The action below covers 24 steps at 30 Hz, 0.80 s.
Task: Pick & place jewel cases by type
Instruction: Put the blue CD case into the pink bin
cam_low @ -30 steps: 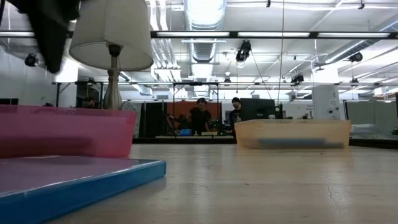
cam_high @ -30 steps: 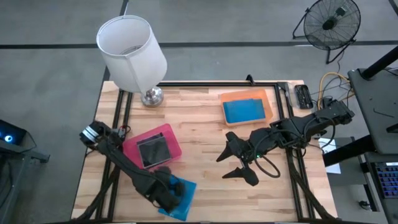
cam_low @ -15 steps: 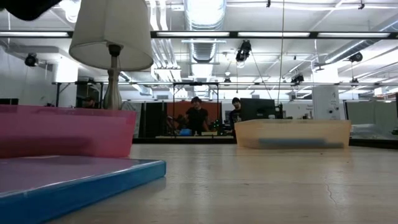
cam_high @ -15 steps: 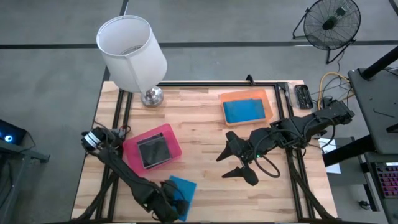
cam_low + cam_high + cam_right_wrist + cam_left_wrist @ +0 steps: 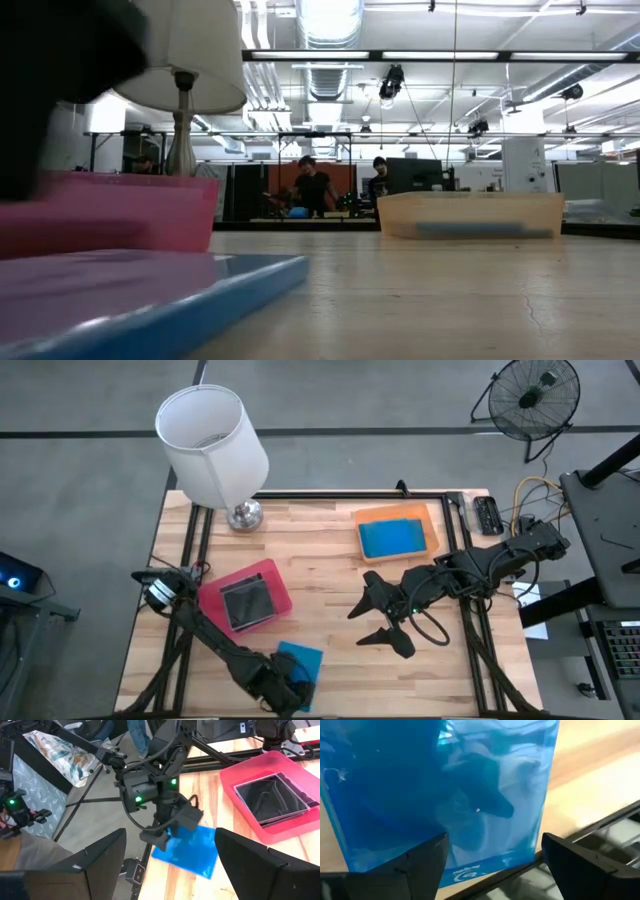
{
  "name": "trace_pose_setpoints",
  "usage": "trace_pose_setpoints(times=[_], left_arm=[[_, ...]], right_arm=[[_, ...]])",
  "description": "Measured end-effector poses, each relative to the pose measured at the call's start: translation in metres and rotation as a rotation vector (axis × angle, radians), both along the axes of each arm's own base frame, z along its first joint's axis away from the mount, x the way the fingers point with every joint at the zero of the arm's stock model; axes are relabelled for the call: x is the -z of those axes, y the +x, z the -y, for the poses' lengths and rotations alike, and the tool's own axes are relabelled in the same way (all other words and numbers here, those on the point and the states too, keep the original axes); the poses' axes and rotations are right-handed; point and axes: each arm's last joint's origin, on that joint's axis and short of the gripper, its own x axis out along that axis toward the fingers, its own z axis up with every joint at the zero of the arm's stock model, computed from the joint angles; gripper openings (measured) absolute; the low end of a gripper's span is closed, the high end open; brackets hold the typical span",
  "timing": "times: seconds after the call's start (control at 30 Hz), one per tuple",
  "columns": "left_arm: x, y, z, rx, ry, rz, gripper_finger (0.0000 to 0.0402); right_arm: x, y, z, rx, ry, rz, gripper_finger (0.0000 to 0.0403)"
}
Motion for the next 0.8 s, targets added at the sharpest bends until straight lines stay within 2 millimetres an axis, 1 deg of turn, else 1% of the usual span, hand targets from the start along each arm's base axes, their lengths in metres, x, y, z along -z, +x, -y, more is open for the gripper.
trace_pose_setpoints(times=[0.2,0.37,0.47,0.53,0.67,0.8], left_arm=[[-0.001,0.024,-0.028,-0.119,0.043,0.049,0.0306],[-0.001,0.043,-0.054,-0.223,0.089,0.116,0.0306],[-0.001,0.054,-0.069,-0.255,0.117,0.144,0.0306],[-0.002,0.06,-0.079,-0.263,0.132,0.162,0.0306],[-0.003,0.074,-0.099,-0.265,0.156,0.201,0.0306],[-0.007,0.085,-0.111,-0.264,0.154,0.263,0.0307]], right_arm=[[0.0,0.0,0.0,0.001,0.003,0.0,0.0304],[0.0,0.0,-0.001,0.004,0.014,-0.007,0.0299],[0.0,-0.001,-0.001,0.017,0.036,-0.025,0.0297],[0.002,-0.004,0.001,0.037,0.054,-0.068,0.0299],[0.006,-0.018,0.002,0.178,0.036,-0.167,0.0298],[0.003,-0.039,-0.001,0.358,0.004,-0.188,0.0297]])
